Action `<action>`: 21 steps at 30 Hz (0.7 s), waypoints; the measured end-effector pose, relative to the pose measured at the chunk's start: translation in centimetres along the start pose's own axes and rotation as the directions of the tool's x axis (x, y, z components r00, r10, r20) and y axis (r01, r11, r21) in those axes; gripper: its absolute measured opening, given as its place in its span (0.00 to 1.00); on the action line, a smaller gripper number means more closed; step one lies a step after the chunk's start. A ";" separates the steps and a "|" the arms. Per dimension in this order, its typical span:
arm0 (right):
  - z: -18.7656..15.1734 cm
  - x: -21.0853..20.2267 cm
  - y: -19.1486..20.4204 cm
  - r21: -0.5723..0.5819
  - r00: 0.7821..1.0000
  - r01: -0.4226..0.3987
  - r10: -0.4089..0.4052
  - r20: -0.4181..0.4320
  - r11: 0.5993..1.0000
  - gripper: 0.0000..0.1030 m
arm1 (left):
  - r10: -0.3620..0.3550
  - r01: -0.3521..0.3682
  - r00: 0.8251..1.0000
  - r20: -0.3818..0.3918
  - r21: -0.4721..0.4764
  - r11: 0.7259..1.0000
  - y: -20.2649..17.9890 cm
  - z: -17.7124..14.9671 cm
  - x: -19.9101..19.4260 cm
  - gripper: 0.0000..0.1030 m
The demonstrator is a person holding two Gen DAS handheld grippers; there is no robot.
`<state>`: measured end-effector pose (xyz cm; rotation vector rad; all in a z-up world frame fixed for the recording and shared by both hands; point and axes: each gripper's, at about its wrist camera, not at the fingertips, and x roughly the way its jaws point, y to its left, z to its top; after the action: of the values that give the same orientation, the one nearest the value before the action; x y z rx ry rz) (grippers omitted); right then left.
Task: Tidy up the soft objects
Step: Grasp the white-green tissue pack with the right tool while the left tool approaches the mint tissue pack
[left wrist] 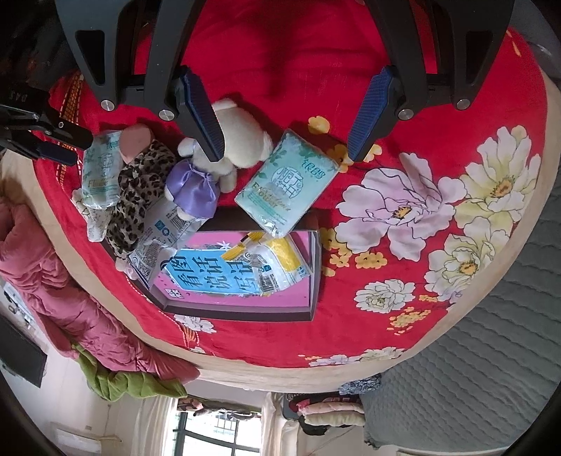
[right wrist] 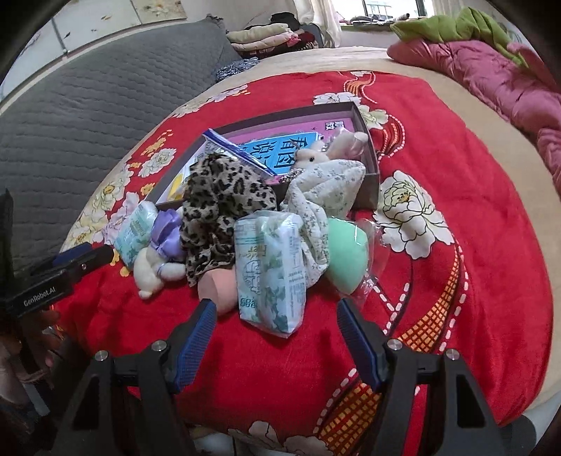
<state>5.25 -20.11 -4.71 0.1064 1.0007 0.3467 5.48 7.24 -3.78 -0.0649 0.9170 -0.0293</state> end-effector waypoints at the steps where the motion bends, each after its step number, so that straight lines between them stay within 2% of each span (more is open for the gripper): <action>1: 0.0 0.2 -0.1 0.005 1.000 -0.008 0.008 -0.004 1.000 0.68 | -0.003 0.003 1.000 0.000 0.001 1.000 0.0 0.0 0.2 0.72; 15: 0.2 2.4 -0.6 0.009 0.997 -0.068 0.068 -0.028 0.998 0.40 | -0.004 0.004 1.000 0.018 -0.007 1.000 0.6 0.6 2.0 0.72; 21: 0.2 2.5 -0.2 -0.016 0.995 -0.102 0.101 -0.023 0.995 0.34 | -0.014 0.014 1.000 0.001 0.007 1.000 0.9 0.9 3.2 0.72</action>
<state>6.69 -19.43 -6.70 0.1382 1.0163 0.4506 8.12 7.98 -5.87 -0.0646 0.9152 -0.0451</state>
